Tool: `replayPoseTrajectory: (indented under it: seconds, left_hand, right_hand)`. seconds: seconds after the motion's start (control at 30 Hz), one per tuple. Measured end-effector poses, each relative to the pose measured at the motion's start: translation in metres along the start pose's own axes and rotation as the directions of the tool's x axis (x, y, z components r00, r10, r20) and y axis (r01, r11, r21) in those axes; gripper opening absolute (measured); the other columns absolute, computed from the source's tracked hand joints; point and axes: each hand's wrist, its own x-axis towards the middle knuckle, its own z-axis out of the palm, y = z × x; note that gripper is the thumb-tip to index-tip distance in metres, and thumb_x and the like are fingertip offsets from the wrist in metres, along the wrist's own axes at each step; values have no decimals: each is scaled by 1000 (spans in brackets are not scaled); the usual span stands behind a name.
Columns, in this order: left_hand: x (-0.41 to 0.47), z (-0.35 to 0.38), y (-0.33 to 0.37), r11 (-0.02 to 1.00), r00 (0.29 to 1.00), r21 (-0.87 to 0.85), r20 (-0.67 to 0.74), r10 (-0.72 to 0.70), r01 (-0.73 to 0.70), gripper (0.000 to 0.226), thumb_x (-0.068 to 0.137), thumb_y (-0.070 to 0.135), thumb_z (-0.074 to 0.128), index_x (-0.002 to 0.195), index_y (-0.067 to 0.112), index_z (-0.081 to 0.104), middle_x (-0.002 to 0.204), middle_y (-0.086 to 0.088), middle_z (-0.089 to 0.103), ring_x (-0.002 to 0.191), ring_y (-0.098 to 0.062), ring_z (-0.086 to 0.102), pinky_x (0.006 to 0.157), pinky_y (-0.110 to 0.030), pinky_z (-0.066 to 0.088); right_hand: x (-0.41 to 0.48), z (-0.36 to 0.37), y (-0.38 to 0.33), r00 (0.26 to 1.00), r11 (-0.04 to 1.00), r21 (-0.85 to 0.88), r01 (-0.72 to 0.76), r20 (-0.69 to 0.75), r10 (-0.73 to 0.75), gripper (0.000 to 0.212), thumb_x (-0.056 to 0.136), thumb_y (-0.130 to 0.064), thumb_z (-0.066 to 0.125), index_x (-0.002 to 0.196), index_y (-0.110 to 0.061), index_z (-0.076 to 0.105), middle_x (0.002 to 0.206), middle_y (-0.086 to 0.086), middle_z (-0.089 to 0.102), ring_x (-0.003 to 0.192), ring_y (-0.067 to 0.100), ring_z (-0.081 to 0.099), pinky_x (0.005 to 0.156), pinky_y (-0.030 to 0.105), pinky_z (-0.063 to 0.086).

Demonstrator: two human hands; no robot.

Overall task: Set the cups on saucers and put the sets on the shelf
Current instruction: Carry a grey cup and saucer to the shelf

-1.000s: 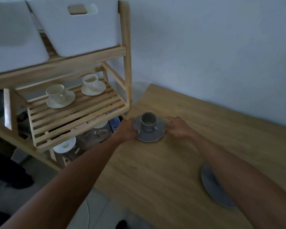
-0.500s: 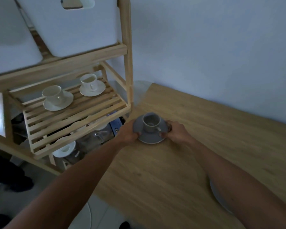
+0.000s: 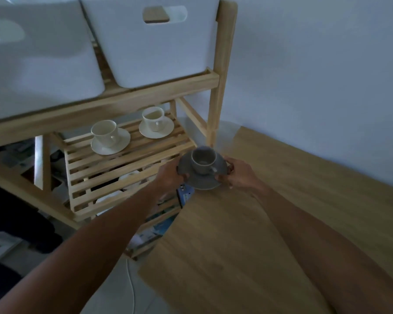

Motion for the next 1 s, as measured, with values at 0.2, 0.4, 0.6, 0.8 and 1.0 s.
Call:
replayPoseTrajectory:
  seconds: [0.2, 0.4, 0.6, 0.8, 1.0]
  left_hand:
    - [32, -34, -32, 997, 994, -19, -80, -76, 75, 55, 83, 12, 65, 134, 25, 50, 121, -6, 62, 110, -26, 57, 95, -45, 49]
    - [71, -48, -70, 988, 983, -44, -96, -154, 151, 52, 84, 14, 65, 132, 26, 51, 113, -3, 61, 108, -24, 58, 86, -35, 49]
    - [98, -49, -100, 978, 974, 2, -91, -208, 209, 54, 82, 23, 66, 132, 36, 48, 123, -2, 62, 116, -24, 54, 99, -43, 47]
    - [114, -48, -106, 977, 974, 35, -99, -206, 210, 52, 84, 24, 66, 133, 31, 49, 124, -6, 61, 116, -25, 54, 96, -39, 47]
    - [115, -50, -104, 972, 986, 168, -66, -152, 161, 61, 86, 28, 62, 142, 29, 38, 135, -10, 55, 125, -30, 49, 99, -41, 43]
  right_hand:
    - [65, 36, -28, 997, 996, -78, 47, 72, -41, 73, 79, -29, 81, 143, -20, 47, 118, 7, 69, 83, 24, 71, 69, 27, 57]
    - [124, 72, -38, 993, 995, -101, 25, 121, -12, 64, 82, -25, 78, 139, -16, 49, 128, 8, 64, 116, 24, 60, 95, 36, 50]
    - [164, 92, -32, 992, 977, -212, -11, 122, 38, 71, 80, -31, 78, 142, -19, 45, 129, 7, 63, 116, 24, 59, 81, 26, 39]
    - [177, 94, -28, 992, 968, -250, -21, 114, 51, 70, 82, -33, 76, 143, -21, 44, 128, 8, 64, 116, 26, 59, 84, 28, 42]
    - [174, 94, -33, 992, 971, -237, -33, 108, 61, 52, 85, -32, 73, 131, -18, 52, 122, 8, 65, 112, 26, 61, 90, 33, 47]
